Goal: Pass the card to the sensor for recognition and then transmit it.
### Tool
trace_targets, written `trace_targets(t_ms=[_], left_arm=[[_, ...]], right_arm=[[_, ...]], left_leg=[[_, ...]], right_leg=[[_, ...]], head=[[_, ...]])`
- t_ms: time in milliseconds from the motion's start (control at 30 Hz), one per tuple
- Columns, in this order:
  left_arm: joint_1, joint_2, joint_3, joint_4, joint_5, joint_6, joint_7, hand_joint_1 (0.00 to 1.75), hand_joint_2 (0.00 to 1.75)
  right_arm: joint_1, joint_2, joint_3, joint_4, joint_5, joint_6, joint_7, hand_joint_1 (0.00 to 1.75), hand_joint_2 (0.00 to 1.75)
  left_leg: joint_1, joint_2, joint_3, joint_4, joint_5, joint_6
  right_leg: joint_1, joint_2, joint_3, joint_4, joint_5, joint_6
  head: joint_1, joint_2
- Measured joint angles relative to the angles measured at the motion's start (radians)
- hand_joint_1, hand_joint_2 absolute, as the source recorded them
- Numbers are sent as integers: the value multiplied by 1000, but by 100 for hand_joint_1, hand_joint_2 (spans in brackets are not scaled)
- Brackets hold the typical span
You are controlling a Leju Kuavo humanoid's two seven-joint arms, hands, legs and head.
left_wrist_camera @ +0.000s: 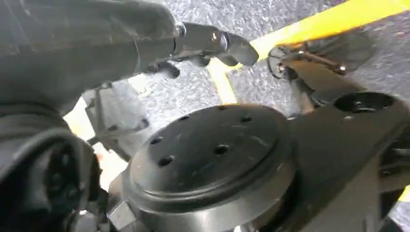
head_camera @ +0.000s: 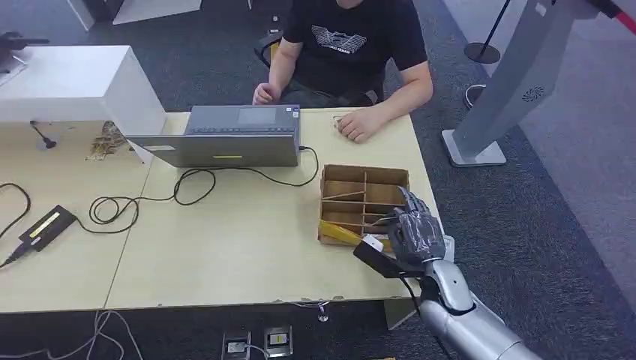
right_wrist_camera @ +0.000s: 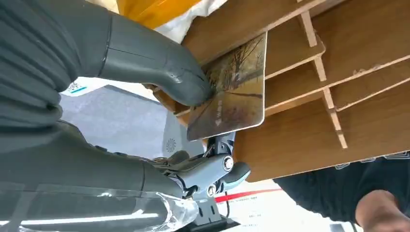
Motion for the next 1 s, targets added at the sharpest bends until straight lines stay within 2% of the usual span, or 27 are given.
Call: trace_targets(t_ms=[167, 300, 333, 400, 467, 567, 767, 1000], left_arm=[[1, 13, 13, 0, 1, 0, -8, 0, 0], [1, 16, 16, 0, -1, 0, -10, 0, 0], [1, 16, 16, 0, -1, 0, -11, 0, 0], [2, 16, 16, 0, -1, 0, -18, 0, 0], [2, 16, 16, 0, 0, 0, -24, 0, 0], [4, 16, 16, 0, -1, 0, -24, 0, 0], [5, 16, 16, 0, -10, 0, -24, 0, 0], [5, 15, 16, 0, -26, 0, -24, 0, 0]], right_arm=[[2, 2, 0, 0, 29, -17, 15, 175, 175], [2, 2, -5, -28, 121, -50, 58, 175, 175], [2, 2, -11, -44, 174, -56, 86, 175, 175], [0, -1, -26, -83, 371, -94, 175, 175, 175], [-3, -9, -45, -136, 519, -101, 243, 175, 175], [-6, -25, -81, -219, 603, -99, 278, 175, 175], [-20, -42, -140, -348, 569, -102, 275, 175, 175], [-45, -33, -145, -344, 512, -98, 223, 175, 175]], left_leg=[[0, 0, 0, 0, 0, 0], [0, 0, 0, 0, 0, 0], [0, 0, 0, 0, 0, 0], [0, 0, 0, 0, 0, 0], [0, 0, 0, 0, 0, 0], [0, 0, 0, 0, 0, 0], [0, 0, 0, 0, 0, 0], [0, -1, 0, 0, 0, 0]], right_leg=[[0, 0, 0, 0, 0, 0], [0, 0, 0, 0, 0, 0], [0, 0, 0, 0, 0, 0], [0, 0, 0, 0, 0, 0], [0, 0, 0, 0, 0, 0], [0, 0, 0, 0, 0, 0], [0, 0, 0, 0, 0, 0], [0, 0, 0, 0, 0, 0]], head=[[0, 0], [0, 0], [0, 0], [0, 0], [0, 0], [0, 0], [0, 0], [0, 0]])
